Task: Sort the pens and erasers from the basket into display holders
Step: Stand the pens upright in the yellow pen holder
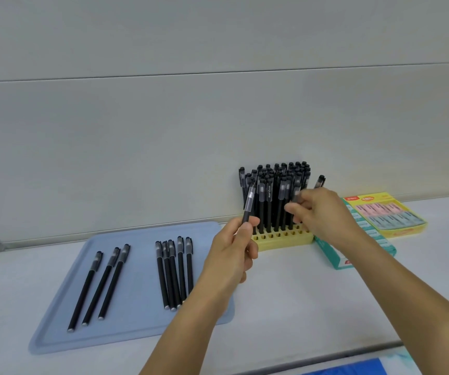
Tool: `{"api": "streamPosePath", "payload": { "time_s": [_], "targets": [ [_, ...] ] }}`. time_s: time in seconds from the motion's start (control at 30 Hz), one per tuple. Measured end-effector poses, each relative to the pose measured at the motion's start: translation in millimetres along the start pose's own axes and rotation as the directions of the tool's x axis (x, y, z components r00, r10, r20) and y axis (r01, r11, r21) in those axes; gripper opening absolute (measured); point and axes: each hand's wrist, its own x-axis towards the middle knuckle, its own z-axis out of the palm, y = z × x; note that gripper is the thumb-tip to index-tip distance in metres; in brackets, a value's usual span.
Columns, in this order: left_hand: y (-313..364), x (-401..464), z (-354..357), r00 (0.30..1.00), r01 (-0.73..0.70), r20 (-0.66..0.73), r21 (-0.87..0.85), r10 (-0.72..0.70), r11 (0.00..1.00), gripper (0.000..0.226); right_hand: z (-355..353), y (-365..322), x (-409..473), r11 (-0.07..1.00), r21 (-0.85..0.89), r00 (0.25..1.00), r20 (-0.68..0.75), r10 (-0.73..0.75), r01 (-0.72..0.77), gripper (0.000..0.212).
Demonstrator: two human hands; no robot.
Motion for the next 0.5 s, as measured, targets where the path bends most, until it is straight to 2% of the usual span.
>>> {"api": "streamPosePath", "payload": {
  "time_s": [0.07,0.13,0.2,0.23,0.3,0.37,0.4,0.47,0.5],
  "targets": [
    [1,2,3,1.0,0.004,-0.019,-0.016,-0.005,1.0,0.025,3,2,-2,0.998,0.036,0.999,0.017,0.044,-0.045,0.023],
    [2,3,5,0.999,0.019,-0.045,-0.023,-0.02,1.0,0.029,3,5,-3,0.994,-0.004,0.994,0.015,0.111,-0.111,0.03],
    [4,4,7,0.999,0.015,-0.047,0.002,-0.015,1.0,0.03,1,7,-9,0.981,-0.102,0.985,-0.069,0.16,-0.166,0.034],
    [5,4,8,0.999,0.006,-0.035,0.017,-0.006,1.0,0.029,0,5,-15,0.983,-0.085,0.98,-0.13,0.15,-0.162,0.035],
    [8,6,13,0.999,-0.035,0.016,0.064,0.035,0.997,0.027,-2,-8,-30,0.984,0.172,0.988,-0.141,0.059,-0.034,0.03],
    [12,7,22,0.991,-0.118,0.09,0.167,0.104,0.979,0.025,-2,-26,-42,0.86,0.502,0.994,-0.011,-0.105,0.096,0.018],
    [15,8,27,0.982,-0.169,0.121,0.239,0.143,0.956,0.024,-1,-30,-45,0.798,0.591,0.988,0.013,-0.157,0.119,0.014],
    [20,11,32,0.957,-0.291,0.134,0.454,0.259,0.842,0.022,-6,-28,-41,0.763,0.631,0.99,-0.066,-0.126,0.139,0.013],
    [21,14,32,0.934,-0.331,0.097,0.598,0.343,0.73,0.022,-11,-22,-37,0.771,0.623,0.989,-0.13,-0.07,0.137,0.014]
  ]
}}
